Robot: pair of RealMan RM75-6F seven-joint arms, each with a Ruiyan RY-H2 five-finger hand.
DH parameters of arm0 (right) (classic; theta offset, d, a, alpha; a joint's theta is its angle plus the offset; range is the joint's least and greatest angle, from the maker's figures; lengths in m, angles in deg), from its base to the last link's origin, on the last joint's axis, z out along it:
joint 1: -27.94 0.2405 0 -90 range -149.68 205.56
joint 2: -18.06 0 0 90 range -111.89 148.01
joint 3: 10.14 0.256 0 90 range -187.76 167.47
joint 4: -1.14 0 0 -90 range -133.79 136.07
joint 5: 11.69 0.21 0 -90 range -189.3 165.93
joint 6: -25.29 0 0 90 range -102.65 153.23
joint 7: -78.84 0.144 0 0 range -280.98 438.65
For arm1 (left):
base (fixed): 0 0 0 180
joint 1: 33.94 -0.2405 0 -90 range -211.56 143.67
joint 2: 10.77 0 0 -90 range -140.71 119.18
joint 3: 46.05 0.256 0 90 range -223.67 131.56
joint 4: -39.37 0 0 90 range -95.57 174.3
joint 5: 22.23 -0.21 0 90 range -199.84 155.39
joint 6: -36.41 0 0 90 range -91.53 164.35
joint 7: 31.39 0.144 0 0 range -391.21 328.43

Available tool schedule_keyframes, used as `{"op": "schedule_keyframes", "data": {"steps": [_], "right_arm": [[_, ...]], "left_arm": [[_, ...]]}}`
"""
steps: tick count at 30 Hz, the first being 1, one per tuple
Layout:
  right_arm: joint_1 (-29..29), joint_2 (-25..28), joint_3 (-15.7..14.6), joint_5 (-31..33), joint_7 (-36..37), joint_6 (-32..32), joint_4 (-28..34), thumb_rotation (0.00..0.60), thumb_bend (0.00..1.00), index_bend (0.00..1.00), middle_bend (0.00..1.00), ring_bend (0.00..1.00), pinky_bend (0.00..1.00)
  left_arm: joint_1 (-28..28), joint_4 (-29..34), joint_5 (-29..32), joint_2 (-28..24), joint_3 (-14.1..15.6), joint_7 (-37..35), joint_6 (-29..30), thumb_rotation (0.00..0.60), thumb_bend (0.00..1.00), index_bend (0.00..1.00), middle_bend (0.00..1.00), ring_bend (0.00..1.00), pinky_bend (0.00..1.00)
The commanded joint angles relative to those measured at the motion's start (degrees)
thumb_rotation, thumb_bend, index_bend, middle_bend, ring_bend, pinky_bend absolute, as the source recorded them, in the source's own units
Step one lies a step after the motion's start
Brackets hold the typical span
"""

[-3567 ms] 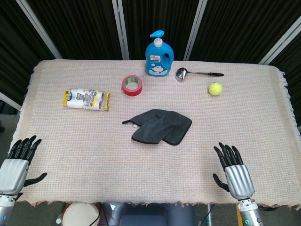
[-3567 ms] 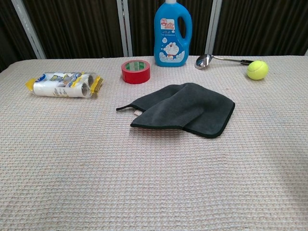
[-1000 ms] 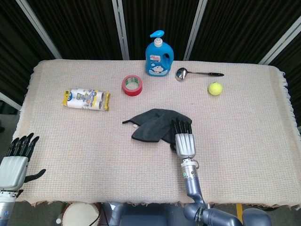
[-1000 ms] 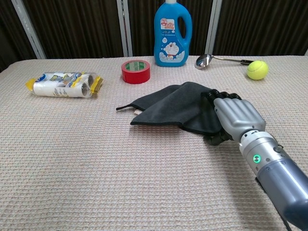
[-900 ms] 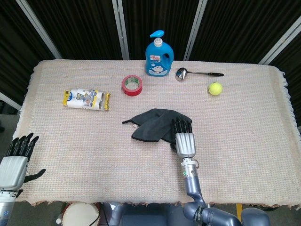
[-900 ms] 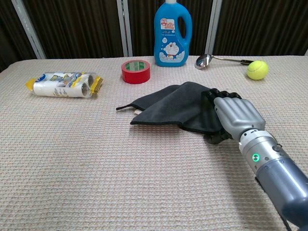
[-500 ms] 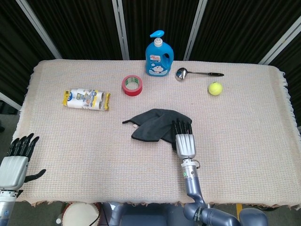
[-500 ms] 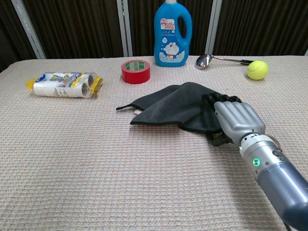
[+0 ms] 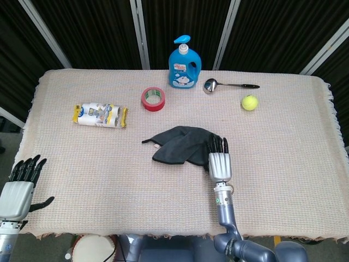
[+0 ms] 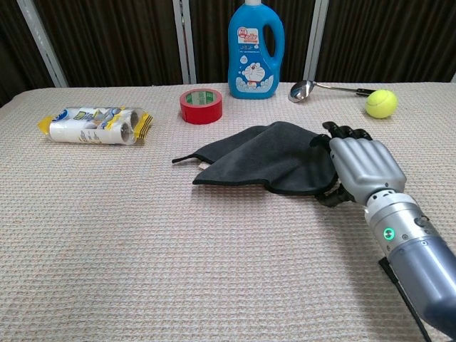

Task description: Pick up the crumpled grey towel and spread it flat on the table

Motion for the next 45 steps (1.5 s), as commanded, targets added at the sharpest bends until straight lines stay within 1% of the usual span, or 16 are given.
{"op": "schedule_keyframes", "data": {"steps": [1, 4, 11, 17, 19, 22, 28, 36, 41, 45], "right_arm": [[0.25, -0.83, 0.3, -0.86, 1.95, 1.22, -1.49, 0.6, 0.3, 0.34, 0.06, 0.0, 0.09], [0.33, -1.1, 0.37, -0.98, 2.71, 1.41, -2.27, 0.6, 0.3, 0.39, 0.09, 0.0, 0.09], [0.54, -1.43, 0.53, -0.65, 3.46, 0.73, -3.65, 0.6, 0.3, 0.43, 0.12, 0.02, 0.09], [0.92, -1.74, 0.66, -0.97, 4.0, 1.08, -4.61, 0.6, 0.3, 0.54, 0.18, 0.06, 0.11], [0.98, -1.75, 0.72, -1.01, 4.41, 1.11, -4.74, 0.6, 0.3, 0.55, 0.19, 0.07, 0.11], [1.09, -1.7, 0.72, -1.12, 4.73, 1.1, -4.99, 0.6, 0.31, 0.55, 0.19, 0.07, 0.11], [1.33, -1.45, 0.91, -1.08, 5.23, 0.81, -5.04, 0.6, 0.41, 0.56, 0.19, 0.07, 0.11], [1.22, -1.06, 0.57, -1.16, 5.65, 0.46, -5.08, 0.6, 0.46, 0.56, 0.19, 0.07, 0.11], [1.09, -0.93, 0.18, -1.44, 6.01, 0.54, -4.95, 0.6, 0.55, 0.56, 0.19, 0.07, 0.11], [1.0, -0.78, -0.13, -1.69, 6.36, 0.6, -4.62, 0.6, 0.56, 0.56, 0.19, 0.07, 0.11]], "left_arm": [[0.0, 0.01, -0.02, 0.04, 0.02, 0.05, 0.02, 0.6, 0.0, 0.0, 0.0, 0.0, 0.01], [0.01, 0.07, 0.03, 0.03, 0.06, 0.03, -0.06, 0.6, 0.0, 0.0, 0.0, 0.0, 0.01], [0.08, 0.18, 0.11, 0.03, 0.1, 0.02, -0.25, 0.6, 0.0, 0.0, 0.0, 0.0, 0.01], [0.13, -0.01, 0.26, 0.1, 0.09, -0.09, -0.4, 0.6, 0.0, 0.0, 0.0, 0.0, 0.01], [0.16, -0.1, 0.32, 0.12, 0.05, -0.06, -0.42, 0.6, 0.0, 0.0, 0.0, 0.0, 0.01], [0.16, -0.13, 0.41, 0.14, 0.01, -0.05, -0.41, 0.6, 0.0, 0.0, 0.0, 0.0, 0.01], [0.13, 0.11, 0.39, 0.08, -0.07, -0.17, -0.21, 0.6, 0.0, 0.0, 0.0, 0.0, 0.01], [0.15, 0.18, 0.51, 0.12, -0.05, -0.12, -0.3, 0.6, 0.0, 0.0, 0.0, 0.0, 0.01], [0.2, 0.06, 0.53, 0.21, -0.01, -0.11, -0.42, 0.6, 0.0, 0.0, 0.0, 0.0, 0.01], [0.21, 0.01, 0.59, 0.23, -0.03, -0.17, -0.44, 0.6, 0.0, 0.0, 0.0, 0.0, 0.01]]}}
